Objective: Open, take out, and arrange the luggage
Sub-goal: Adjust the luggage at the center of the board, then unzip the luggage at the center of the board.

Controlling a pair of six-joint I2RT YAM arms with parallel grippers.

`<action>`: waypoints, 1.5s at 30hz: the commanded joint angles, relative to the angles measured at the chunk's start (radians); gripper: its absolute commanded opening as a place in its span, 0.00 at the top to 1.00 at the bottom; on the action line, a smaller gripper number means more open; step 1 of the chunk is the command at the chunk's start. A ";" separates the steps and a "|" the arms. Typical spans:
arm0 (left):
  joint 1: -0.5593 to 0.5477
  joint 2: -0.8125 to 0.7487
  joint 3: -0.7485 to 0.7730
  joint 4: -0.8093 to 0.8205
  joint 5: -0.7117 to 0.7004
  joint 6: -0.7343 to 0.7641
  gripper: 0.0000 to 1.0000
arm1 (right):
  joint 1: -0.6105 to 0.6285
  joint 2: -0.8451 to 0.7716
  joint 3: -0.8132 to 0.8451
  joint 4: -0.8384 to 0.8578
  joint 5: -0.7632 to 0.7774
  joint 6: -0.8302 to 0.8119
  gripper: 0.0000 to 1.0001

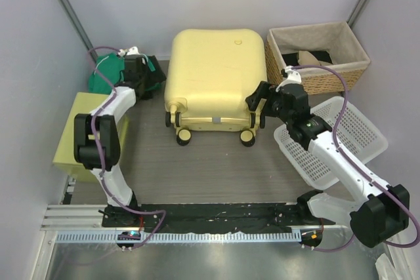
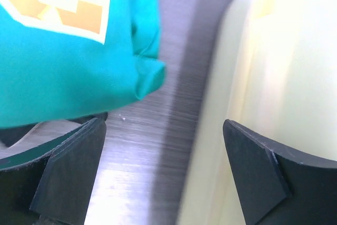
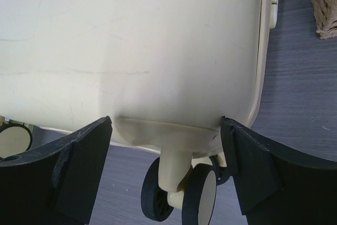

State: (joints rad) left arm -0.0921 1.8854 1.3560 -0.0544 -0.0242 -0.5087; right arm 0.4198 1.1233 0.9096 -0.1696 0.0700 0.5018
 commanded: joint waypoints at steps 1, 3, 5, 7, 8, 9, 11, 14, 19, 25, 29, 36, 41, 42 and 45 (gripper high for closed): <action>-0.031 -0.253 -0.070 0.057 0.038 0.010 0.00 | 0.002 -0.031 0.063 -0.071 -0.095 -0.008 0.07; -0.020 -0.343 -0.128 0.067 0.032 0.004 0.00 | -0.007 -0.039 0.064 -0.073 -0.090 -0.012 0.07; -0.021 -0.397 -0.211 0.077 0.032 0.021 0.00 | -0.013 -0.045 0.063 -0.070 -0.084 -0.026 0.07; -0.021 -0.477 -0.262 0.088 0.036 0.029 0.00 | -0.015 -0.048 0.060 -0.068 -0.081 -0.029 0.07; -0.021 -0.505 -0.318 0.088 0.032 0.027 0.00 | -0.016 -0.051 0.058 -0.070 -0.079 -0.032 0.07; -0.020 -0.549 -0.346 0.099 0.030 0.029 0.00 | -0.018 -0.053 0.057 -0.070 -0.079 -0.031 0.07; -0.020 -0.597 -0.453 0.131 0.030 0.033 0.00 | -0.018 -0.065 0.051 -0.068 -0.082 -0.031 0.07; -0.017 -0.673 -0.530 0.154 0.044 0.022 0.00 | -0.018 -0.092 0.035 -0.059 -0.085 -0.028 0.07; -0.017 -0.790 -0.664 0.225 0.098 -0.013 0.01 | -0.019 -0.125 0.022 -0.057 -0.082 -0.025 0.08; -0.021 -0.810 -0.758 0.221 0.174 -0.042 0.06 | -0.019 -0.178 0.005 -0.087 -0.041 -0.061 0.08; -0.073 -0.767 -0.764 0.272 0.221 -0.031 0.07 | -0.018 -0.166 0.011 -0.177 -0.032 -0.130 0.08; -0.207 -0.691 -0.710 0.314 0.202 -0.039 0.07 | -0.012 -0.146 -0.034 -0.209 -0.030 -0.172 0.07; -0.221 -0.678 -0.727 0.314 0.165 -0.047 0.07 | -0.010 -0.105 -0.043 -0.231 0.109 -0.200 0.07; -0.221 -0.684 -0.744 0.314 0.161 -0.039 0.07 | -0.010 -0.099 -0.044 -0.232 0.132 -0.210 0.07; -0.221 -0.713 -0.771 0.318 0.158 -0.022 0.07 | -0.010 -0.073 -0.048 -0.217 0.194 -0.229 0.08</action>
State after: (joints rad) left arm -0.2970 1.2003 0.6037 0.1837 0.1055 -0.5423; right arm 0.4049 1.0275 0.8650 -0.4019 0.1455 0.3195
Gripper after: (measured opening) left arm 0.931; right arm 0.924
